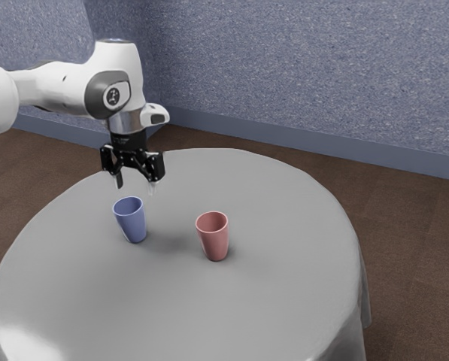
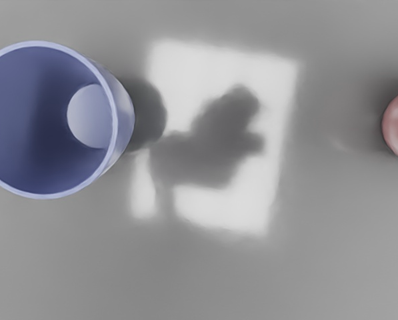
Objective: Place the left cup onto the right cup
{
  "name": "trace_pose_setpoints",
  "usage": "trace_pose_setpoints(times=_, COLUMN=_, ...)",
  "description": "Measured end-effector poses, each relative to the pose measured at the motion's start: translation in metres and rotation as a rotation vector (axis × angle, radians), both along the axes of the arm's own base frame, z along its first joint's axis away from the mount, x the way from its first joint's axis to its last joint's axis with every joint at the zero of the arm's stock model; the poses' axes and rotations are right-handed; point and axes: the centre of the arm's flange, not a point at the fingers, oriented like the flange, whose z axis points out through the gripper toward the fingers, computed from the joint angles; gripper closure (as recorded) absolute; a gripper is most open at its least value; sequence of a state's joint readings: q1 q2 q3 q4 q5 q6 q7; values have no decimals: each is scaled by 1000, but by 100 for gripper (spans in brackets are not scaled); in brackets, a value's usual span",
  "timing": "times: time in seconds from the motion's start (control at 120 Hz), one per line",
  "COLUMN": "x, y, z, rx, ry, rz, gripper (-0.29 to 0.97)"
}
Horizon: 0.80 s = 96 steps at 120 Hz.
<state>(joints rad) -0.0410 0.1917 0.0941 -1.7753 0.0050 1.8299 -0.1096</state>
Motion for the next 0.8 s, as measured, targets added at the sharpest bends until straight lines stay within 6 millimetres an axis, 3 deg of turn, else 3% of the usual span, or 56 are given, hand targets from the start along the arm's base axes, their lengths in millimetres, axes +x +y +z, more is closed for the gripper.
trace_pose_setpoints(times=0.8, x=18, y=26, z=-44, rx=17, ry=19, rz=33, gripper=17)
